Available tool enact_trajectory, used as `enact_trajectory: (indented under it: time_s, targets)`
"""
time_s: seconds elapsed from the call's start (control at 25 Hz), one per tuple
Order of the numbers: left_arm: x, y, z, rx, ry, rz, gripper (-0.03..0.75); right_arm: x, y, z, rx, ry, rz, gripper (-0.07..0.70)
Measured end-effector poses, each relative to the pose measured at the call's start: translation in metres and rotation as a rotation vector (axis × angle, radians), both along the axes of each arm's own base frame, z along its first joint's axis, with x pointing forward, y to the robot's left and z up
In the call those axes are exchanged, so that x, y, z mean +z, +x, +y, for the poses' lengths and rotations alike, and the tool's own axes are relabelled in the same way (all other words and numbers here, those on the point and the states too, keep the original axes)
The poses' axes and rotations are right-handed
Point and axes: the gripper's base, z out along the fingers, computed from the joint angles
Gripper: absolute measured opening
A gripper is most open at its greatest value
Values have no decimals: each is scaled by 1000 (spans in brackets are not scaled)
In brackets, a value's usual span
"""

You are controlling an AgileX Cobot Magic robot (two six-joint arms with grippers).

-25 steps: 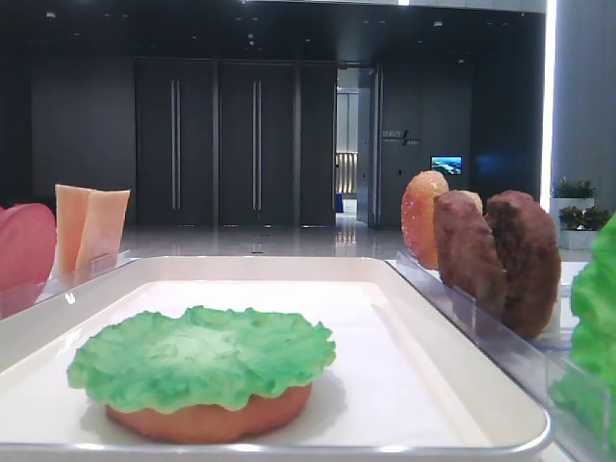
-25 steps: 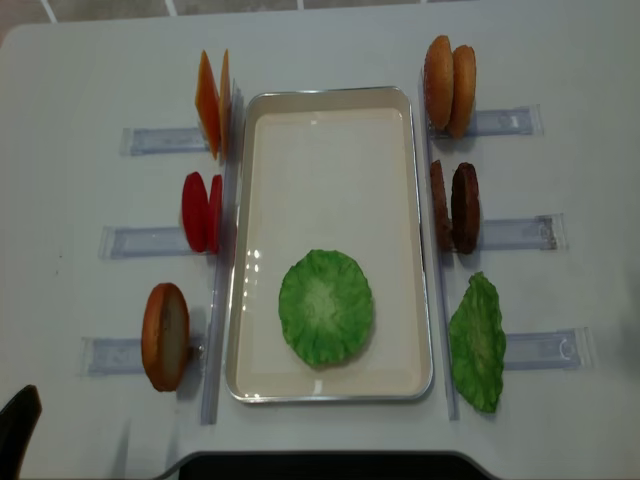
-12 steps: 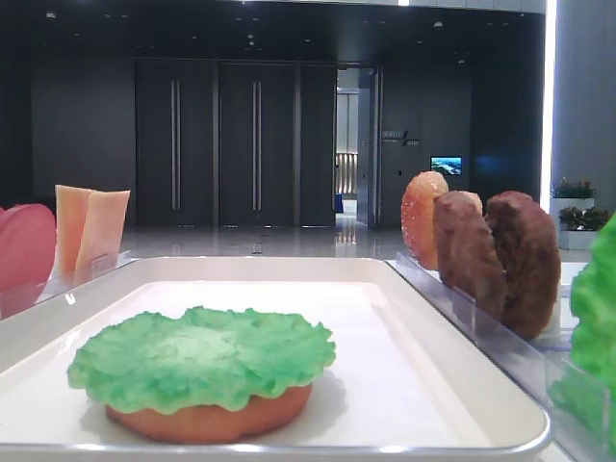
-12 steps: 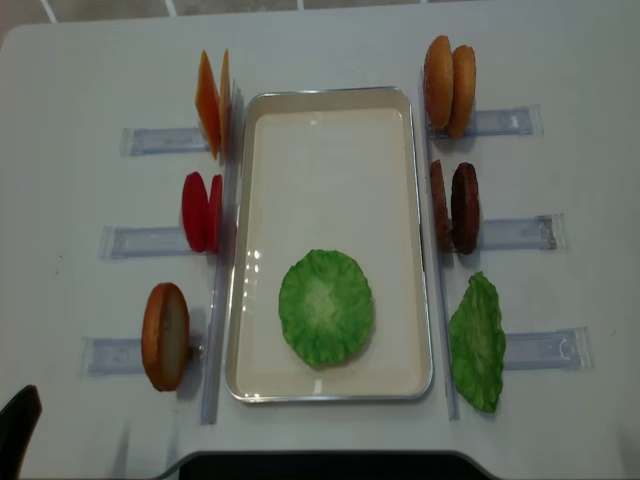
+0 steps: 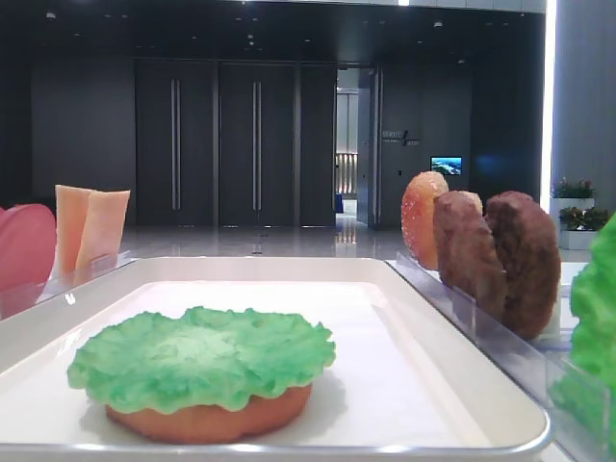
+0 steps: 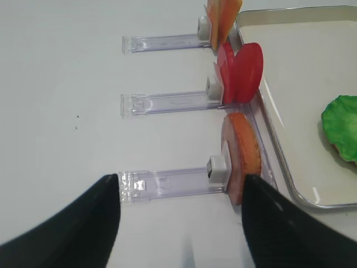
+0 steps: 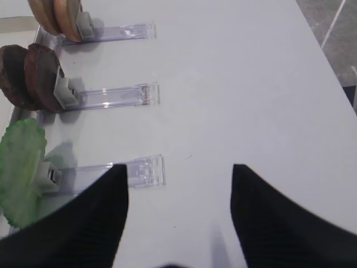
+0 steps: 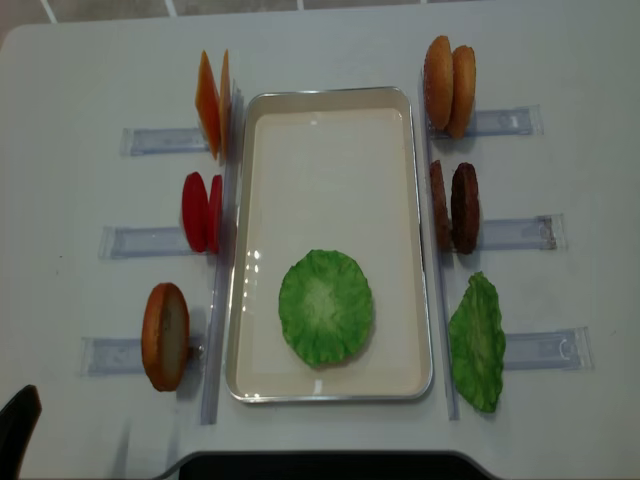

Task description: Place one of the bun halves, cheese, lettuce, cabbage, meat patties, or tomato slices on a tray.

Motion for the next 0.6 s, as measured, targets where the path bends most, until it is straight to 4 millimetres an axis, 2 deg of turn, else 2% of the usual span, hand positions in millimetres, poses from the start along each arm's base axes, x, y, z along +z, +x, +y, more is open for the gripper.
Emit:
enact_trajectory:
  time_s: [0.6]
  targets:
    - [0, 0, 0, -2, -3, 0, 517, -4, 8, 0, 18, -32, -57, 393]
